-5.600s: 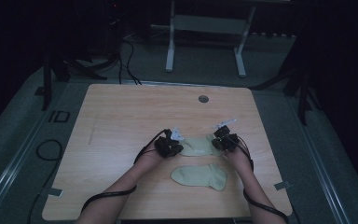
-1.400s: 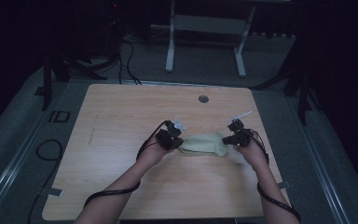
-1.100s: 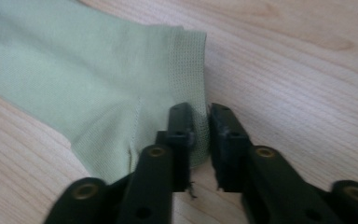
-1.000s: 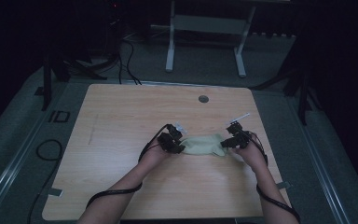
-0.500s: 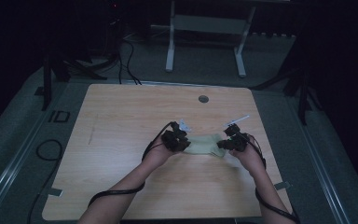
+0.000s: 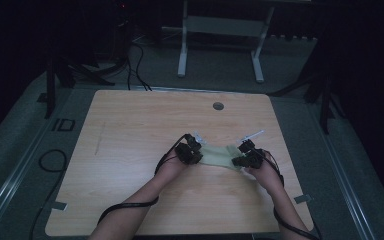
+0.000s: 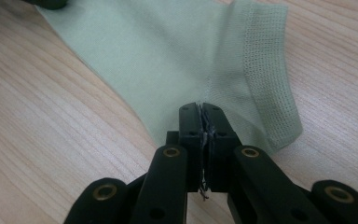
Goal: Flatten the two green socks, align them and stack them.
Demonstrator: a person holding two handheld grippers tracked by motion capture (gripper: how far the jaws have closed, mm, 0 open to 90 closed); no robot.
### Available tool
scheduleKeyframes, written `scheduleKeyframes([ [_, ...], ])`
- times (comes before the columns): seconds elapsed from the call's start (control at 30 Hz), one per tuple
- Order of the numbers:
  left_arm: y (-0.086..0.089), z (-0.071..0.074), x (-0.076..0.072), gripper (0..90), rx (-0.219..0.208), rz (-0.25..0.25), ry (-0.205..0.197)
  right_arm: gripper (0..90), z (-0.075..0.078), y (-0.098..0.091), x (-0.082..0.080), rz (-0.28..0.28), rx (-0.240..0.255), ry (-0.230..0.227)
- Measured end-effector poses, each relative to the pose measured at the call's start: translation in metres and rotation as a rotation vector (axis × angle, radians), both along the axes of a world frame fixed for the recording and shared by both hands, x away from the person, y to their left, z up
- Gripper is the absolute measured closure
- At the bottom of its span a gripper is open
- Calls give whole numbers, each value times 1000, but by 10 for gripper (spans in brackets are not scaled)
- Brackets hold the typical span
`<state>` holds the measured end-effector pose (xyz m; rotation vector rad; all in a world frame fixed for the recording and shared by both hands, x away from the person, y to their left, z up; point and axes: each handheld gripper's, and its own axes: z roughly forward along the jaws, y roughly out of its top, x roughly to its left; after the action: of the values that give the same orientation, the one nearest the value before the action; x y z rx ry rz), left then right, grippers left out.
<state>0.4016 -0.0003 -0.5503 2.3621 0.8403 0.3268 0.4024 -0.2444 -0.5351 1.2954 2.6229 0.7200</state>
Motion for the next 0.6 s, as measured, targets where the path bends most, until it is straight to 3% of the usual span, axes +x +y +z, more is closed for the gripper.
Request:
scheduleKeyframes([
  [0.3,18,-1,-10,781,-12,21,13,880,-1,13,10,22,0,3],
  [0.6,35,-2,-9,780,-38,57,23,880,-1,31,19,40,5,8],
])
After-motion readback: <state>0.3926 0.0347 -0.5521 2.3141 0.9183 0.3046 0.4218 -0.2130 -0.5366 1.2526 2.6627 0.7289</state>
